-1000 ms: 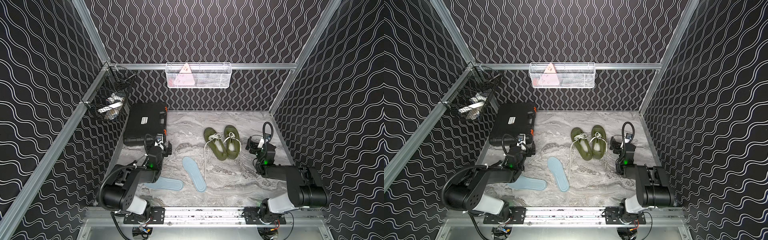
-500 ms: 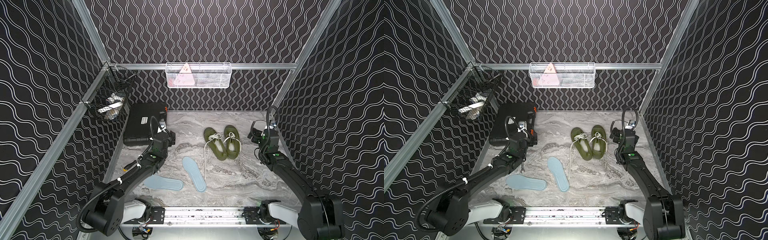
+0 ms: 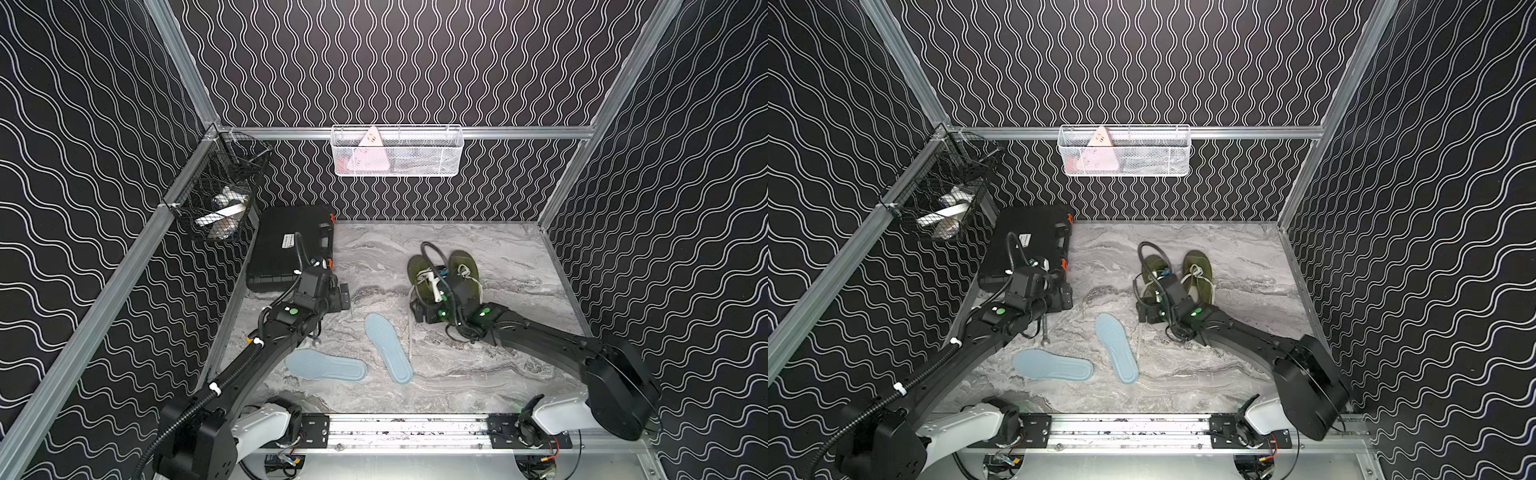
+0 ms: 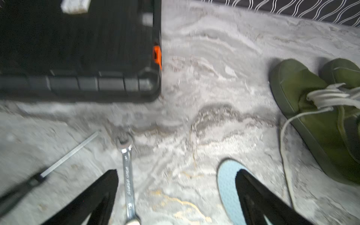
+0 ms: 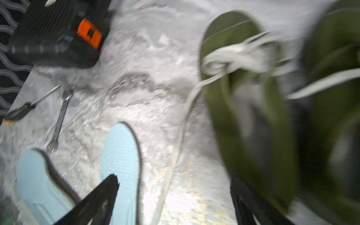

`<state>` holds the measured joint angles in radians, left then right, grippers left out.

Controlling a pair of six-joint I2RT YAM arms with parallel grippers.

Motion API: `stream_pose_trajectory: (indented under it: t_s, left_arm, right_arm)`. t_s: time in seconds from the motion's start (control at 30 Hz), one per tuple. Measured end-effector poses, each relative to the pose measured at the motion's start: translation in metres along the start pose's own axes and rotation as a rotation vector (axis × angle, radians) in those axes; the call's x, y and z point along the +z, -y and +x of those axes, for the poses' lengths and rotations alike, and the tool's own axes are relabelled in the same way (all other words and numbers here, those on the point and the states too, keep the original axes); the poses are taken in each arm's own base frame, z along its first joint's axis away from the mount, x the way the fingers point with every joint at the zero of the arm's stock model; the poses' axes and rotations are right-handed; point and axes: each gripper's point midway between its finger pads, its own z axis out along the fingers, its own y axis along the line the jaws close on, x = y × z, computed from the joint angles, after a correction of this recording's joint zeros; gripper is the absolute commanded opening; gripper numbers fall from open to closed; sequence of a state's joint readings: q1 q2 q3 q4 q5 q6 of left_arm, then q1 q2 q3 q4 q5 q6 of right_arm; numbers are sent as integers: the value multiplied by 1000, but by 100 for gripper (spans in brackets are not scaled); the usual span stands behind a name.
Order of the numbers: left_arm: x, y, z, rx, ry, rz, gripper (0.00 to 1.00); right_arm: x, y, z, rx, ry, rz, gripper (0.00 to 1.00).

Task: Insert the insole into the shoe
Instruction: Pick up the insole from the center of the board.

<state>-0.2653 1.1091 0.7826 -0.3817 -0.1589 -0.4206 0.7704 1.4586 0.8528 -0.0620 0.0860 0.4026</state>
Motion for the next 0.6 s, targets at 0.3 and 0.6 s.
stream_pose_trajectory:
  t_s: [0.3, 0.6]
  left_arm:
    - [-1, -45, 30, -358, -121, 68, 95]
    - [0, -75, 46, -616, -181, 149, 91]
  right_arm:
    - [51, -101, 51, -166, -111, -254, 70]
    - [65, -152, 88, -364, -153, -365, 62]
